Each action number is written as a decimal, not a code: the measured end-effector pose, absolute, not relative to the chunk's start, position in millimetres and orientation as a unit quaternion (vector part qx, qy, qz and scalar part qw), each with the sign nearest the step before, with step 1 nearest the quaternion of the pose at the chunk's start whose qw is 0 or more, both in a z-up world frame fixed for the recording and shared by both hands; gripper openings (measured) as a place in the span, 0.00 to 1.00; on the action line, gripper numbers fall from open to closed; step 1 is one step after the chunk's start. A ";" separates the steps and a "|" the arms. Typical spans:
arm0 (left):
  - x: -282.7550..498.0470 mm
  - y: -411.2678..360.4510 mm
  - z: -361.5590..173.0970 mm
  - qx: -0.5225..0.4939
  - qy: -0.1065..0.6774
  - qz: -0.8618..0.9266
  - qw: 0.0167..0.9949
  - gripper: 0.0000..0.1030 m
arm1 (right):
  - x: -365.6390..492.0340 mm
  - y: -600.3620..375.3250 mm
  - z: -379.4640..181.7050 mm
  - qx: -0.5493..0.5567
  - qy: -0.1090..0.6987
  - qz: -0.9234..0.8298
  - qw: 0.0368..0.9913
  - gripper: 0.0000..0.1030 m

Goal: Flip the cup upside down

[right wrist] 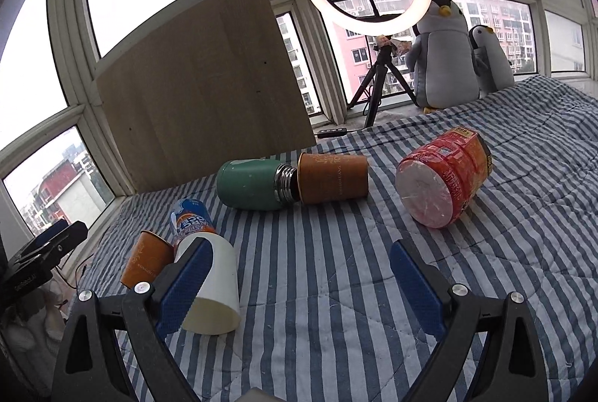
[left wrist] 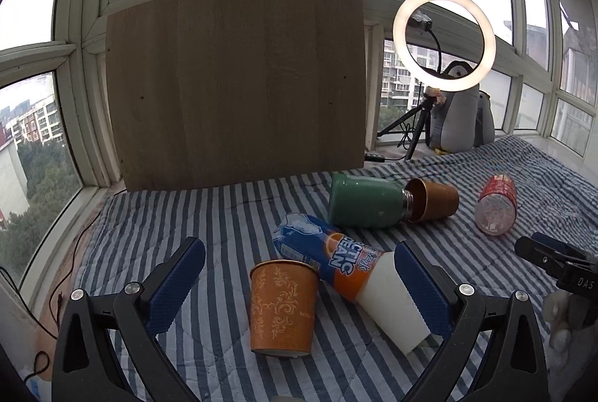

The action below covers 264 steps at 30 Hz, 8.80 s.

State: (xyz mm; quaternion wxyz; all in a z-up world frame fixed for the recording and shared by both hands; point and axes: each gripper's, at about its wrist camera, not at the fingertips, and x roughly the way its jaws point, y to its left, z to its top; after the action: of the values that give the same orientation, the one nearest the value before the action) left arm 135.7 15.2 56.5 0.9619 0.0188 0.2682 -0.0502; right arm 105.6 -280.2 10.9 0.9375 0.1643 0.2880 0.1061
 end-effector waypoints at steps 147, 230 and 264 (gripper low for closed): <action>20.1 -122.9 -35.2 0.141 0.413 -0.360 0.825 0.76 | -34.0 -275.9 -26.0 0.032 0.308 0.153 0.939 0.68; 119.6 -187.1 9.0 0.109 0.324 -0.380 0.860 0.68 | 88.1 -324.3 15.3 0.136 0.292 0.191 0.927 0.43; 12.9 -123.3 -6.8 0.029 0.131 -0.129 0.983 1.00 | 8.5 -315.1 -9.1 0.027 0.170 0.068 0.983 0.67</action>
State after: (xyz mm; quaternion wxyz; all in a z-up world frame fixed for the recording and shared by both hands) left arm 12.9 -123.3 -6.8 0.9825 0.0287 0.1306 -0.1295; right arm 8.5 -315.1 -9.1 0.9828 0.0272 0.1698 0.0675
